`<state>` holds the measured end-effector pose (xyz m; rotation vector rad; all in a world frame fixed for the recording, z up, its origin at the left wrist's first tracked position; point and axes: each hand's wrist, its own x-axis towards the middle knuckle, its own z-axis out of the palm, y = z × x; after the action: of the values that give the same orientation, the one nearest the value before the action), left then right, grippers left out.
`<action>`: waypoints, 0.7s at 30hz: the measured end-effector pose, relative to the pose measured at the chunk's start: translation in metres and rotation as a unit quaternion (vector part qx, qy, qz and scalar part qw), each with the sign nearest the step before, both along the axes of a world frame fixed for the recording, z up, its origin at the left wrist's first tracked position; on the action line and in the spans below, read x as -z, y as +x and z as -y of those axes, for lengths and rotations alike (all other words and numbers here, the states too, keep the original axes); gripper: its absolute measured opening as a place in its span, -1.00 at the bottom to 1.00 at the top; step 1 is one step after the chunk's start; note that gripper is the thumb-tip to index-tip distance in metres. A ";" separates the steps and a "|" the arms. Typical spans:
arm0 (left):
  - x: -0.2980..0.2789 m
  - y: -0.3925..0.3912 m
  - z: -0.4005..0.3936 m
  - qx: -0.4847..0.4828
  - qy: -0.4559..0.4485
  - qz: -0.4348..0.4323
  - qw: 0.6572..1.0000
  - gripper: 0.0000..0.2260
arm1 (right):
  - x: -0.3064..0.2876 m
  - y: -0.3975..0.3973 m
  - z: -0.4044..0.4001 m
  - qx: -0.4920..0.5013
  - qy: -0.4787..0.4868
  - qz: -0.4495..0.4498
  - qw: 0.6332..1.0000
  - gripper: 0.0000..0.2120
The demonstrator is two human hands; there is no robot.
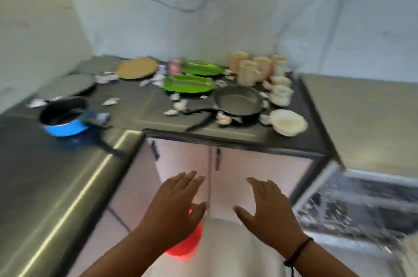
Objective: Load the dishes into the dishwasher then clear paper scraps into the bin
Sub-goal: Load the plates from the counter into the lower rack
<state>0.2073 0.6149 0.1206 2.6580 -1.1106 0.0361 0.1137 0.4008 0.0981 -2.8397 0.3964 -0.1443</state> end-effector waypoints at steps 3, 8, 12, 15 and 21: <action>-0.013 0.008 -0.074 -0.116 -0.008 0.003 0.993 -0.47 | -0.017 0.057 -0.061 -0.090 -0.016 0.007 0.996 -0.20; -0.017 0.018 -0.168 -0.279 -0.066 -0.007 0.958 -0.36 | -0.037 0.133 -0.153 -0.221 -0.032 0.044 0.974 -0.21; -0.022 0.029 -0.208 -0.360 -0.101 0.006 0.927 -0.35 | -0.054 0.181 -0.201 -0.290 0.004 0.068 0.955 -0.23; -0.026 0.050 -0.222 -0.411 -0.111 0.003 0.905 -0.29 | -0.066 0.224 -0.222 -0.331 0.031 0.078 0.940 -0.33; -0.043 0.112 -0.221 -0.442 -0.100 -0.005 0.892 -0.41 | -0.084 0.304 -0.224 -0.339 0.105 0.076 0.932 -0.37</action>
<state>0.3196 0.8363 0.1639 2.7107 0.1823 0.2848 0.4181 0.6248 0.1817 -2.5557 -0.5701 -0.1654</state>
